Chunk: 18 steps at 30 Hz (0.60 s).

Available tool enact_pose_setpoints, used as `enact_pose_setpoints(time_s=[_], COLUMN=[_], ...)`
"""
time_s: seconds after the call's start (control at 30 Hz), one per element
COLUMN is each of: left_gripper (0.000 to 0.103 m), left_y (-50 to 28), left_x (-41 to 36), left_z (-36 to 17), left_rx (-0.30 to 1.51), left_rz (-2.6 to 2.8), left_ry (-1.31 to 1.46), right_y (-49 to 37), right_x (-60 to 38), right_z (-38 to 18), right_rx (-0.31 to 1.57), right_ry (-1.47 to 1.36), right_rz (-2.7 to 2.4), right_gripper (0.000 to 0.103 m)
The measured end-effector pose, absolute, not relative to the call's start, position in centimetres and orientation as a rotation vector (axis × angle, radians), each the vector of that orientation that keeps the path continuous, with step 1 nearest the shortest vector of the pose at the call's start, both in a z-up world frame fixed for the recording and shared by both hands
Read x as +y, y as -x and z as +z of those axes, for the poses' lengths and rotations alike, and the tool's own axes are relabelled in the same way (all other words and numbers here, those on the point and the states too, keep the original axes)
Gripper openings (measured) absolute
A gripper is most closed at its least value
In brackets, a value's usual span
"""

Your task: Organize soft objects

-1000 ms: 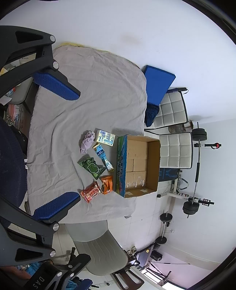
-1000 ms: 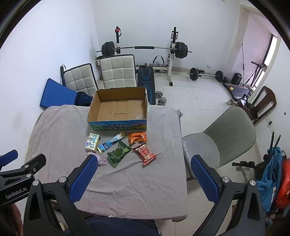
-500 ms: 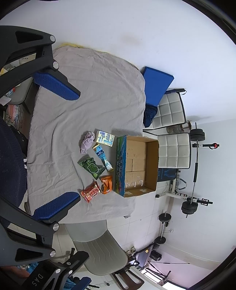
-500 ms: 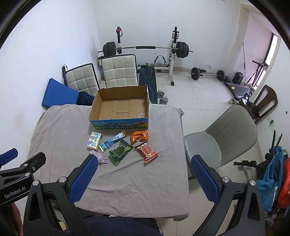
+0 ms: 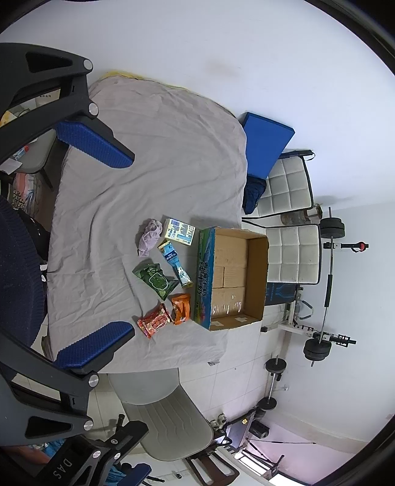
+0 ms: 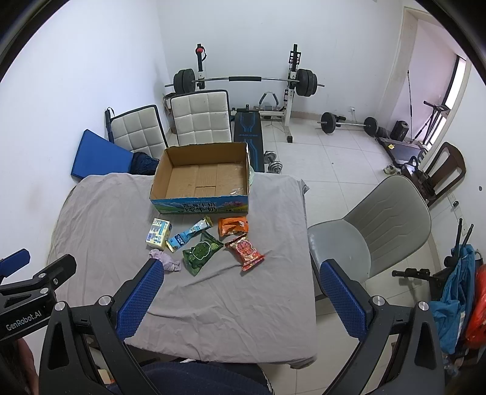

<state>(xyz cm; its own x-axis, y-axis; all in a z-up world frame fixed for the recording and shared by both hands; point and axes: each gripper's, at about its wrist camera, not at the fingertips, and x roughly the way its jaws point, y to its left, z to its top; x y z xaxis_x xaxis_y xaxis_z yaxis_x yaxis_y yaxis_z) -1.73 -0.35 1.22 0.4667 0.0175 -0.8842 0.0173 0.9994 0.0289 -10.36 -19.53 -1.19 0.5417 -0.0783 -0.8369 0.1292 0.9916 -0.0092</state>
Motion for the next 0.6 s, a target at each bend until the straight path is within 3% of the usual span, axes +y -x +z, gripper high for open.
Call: enact_pose_setpoints(time_s=[0.6], left_gripper=[0.103], left_y=[2.25], left_x=[-0.36], left_z=[1.06], left_rx=[1.084], left_rz=[0.027], left_ry=[-0.032], right_y=[10.03], right_x=[-20.25], right_z=[-1.39], right_rx=[0.99], right_ry=[-0.057], right_rz=[-0.093], right_gripper=[0.103])
